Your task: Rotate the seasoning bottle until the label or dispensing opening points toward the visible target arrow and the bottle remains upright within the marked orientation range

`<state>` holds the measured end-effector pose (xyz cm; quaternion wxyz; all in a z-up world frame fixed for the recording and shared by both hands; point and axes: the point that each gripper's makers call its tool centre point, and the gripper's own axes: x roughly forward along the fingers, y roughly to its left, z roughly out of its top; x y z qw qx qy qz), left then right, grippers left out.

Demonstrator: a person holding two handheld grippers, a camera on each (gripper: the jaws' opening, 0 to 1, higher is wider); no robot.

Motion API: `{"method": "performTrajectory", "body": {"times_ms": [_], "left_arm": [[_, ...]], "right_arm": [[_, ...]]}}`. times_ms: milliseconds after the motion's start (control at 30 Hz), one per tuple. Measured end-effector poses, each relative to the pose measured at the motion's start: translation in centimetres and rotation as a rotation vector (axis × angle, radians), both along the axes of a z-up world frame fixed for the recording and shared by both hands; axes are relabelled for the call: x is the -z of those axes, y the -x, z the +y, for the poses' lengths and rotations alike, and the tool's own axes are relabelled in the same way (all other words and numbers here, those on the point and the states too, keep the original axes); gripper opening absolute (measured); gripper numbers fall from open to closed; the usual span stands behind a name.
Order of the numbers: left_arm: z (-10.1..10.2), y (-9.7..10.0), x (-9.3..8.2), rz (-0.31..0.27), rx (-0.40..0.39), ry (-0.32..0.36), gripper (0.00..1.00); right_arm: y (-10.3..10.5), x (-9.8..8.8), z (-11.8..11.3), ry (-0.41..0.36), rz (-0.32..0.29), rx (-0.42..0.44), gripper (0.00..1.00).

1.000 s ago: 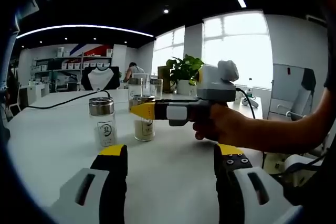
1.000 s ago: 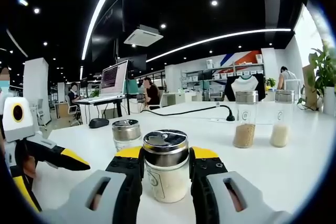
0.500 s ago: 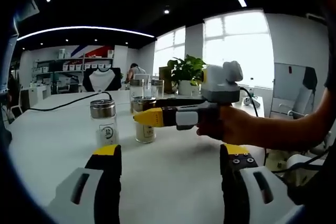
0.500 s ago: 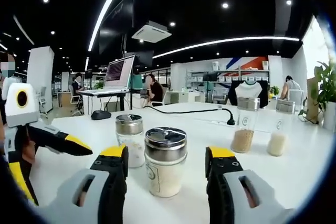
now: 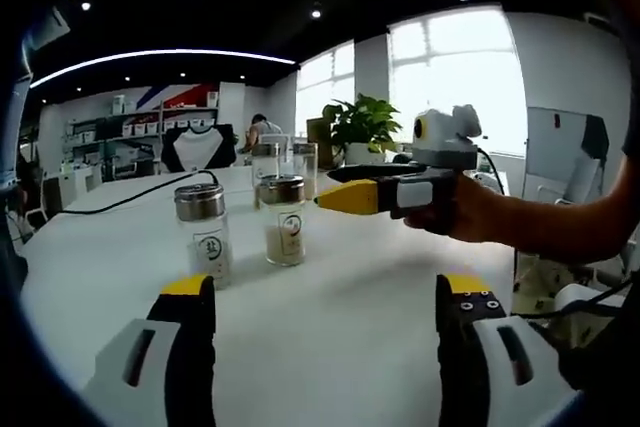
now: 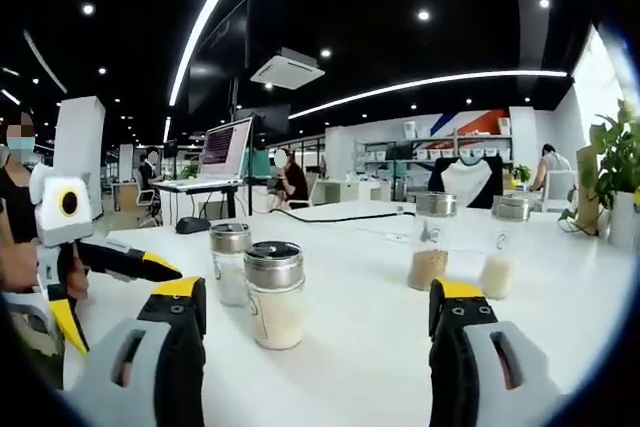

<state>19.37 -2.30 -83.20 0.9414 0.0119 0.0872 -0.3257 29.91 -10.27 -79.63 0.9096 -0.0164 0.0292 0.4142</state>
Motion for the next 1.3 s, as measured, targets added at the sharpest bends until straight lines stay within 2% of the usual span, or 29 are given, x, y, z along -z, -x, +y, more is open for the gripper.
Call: {"method": "performTrajectory", "body": {"times_ms": [167, 233, 300, 567, 800, 900, 933, 1000, 1100, 1300], "left_arm": [[0.4, -0.2, 0.0, 0.007, -0.018, 0.032, 1.0], [0.4, -0.1, -0.1, 0.002, -0.017, 0.039, 1.0], [0.3, 0.0, -0.1, 0.002, -0.017, 0.037, 1.0], [0.5, 0.1, -0.3, -0.01, -0.024, 0.04, 1.0], [1.0, 0.5, -0.8, -0.043, -0.021, 0.044, 1.0], [1.0, 0.5, -0.9, -0.033, -0.018, 0.041, 1.0], [1.2, 0.5, -1.0, -0.036, -0.025, 0.031, 1.0], [1.5, 0.5, -1.6, -0.048, -0.033, 0.033, 1.0], [1.7, 0.4, -2.4, -0.053, -0.031, 0.054, 1.0], [1.8, 0.6, -2.7, -0.059, -0.012, 0.046, 1.0]], "right_arm": [[-1.0, -0.3, -2.1, -0.003, 0.008, 0.042, 0.99], [-1.3, -0.6, -2.4, -0.047, 0.033, 0.036, 0.99], [-1.9, -0.6, -2.8, -0.048, 0.031, 0.05, 0.99], [-4.1, 0.2, -3.7, 0.023, 0.031, 0.135, 0.99], [-5.1, -0.4, -4.1, 0.012, 0.014, 0.17, 0.94], [-5.7, -0.8, -4.1, -0.025, 0.027, 0.186, 0.9], [-6.5, -1.0, -4.5, -0.061, 0.041, 0.219, 0.89], [-6.9, -1.2, -4.4, -0.081, 0.044, 0.234, 0.88], [-7.7, -1.3, -4.1, -0.073, 0.032, 0.248, 0.86], [-9.7, -1.1, -3.7, -0.038, -0.008, 0.266, 0.83]]}}
